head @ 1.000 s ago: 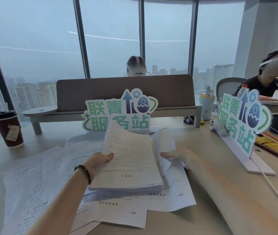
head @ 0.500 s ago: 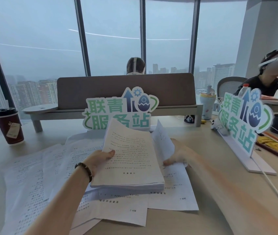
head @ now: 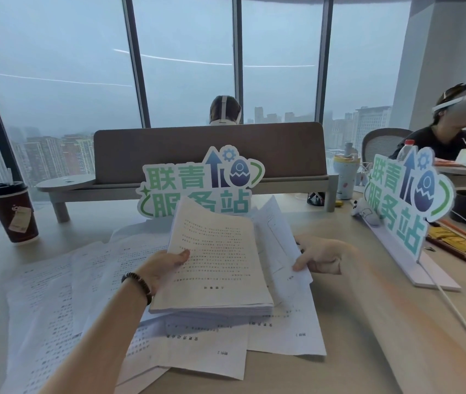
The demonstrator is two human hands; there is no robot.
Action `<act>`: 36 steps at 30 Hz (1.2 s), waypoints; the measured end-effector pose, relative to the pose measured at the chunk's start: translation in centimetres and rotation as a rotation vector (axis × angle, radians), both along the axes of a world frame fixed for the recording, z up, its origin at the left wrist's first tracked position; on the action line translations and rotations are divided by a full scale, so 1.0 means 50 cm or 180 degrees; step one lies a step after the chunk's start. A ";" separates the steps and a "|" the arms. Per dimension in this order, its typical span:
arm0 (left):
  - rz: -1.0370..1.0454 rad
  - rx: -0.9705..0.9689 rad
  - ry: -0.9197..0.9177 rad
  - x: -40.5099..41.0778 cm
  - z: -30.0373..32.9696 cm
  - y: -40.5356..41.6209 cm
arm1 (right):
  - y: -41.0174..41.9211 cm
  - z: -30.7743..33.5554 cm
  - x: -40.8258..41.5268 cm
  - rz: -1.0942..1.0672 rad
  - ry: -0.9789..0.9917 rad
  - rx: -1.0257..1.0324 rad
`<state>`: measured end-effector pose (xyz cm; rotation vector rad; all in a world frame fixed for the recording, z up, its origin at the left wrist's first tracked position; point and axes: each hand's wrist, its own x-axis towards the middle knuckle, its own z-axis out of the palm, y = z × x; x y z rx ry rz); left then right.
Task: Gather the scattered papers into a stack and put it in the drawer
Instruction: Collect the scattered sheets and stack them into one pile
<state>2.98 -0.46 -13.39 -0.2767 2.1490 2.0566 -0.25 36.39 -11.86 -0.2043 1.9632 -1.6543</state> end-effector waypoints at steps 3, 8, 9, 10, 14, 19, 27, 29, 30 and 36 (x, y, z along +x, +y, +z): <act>0.0004 0.0032 -0.0045 -0.001 -0.003 -0.001 | -0.005 -0.006 -0.001 -0.0060 -0.0065 0.0194; 0.0032 0.0108 -0.0067 -0.003 -0.005 0.001 | -0.009 -0.007 -0.006 -0.0297 0.0038 0.0637; 0.0037 0.0116 -0.0062 -0.004 -0.005 0.001 | -0.004 -0.006 -0.006 -0.0288 0.0012 0.0597; 0.0037 0.0127 -0.0063 -0.004 -0.004 0.002 | -0.001 -0.001 -0.001 -0.0229 -0.0039 0.0547; 0.0013 0.0196 -0.0101 -0.007 -0.007 0.001 | 0.007 -0.003 0.000 -0.0008 -0.0170 0.0471; -0.0044 0.0305 -0.0132 -0.015 -0.015 -0.006 | -0.025 -0.016 -0.008 -0.0762 0.0172 0.1069; -0.0268 0.0280 -0.0220 -0.010 -0.013 0.008 | -0.041 0.017 -0.016 -0.0973 0.0277 0.0419; -0.0250 0.0157 -0.0216 -0.009 -0.020 0.012 | -0.046 0.042 -0.017 -0.1005 0.0488 0.0458; -0.0243 0.0087 -0.0217 -0.009 -0.023 0.013 | -0.048 0.060 -0.016 -0.1033 0.0617 0.0482; -0.0192 -0.0010 -0.0262 -0.010 -0.023 0.012 | -0.060 0.196 0.033 -0.0995 0.0845 -0.0140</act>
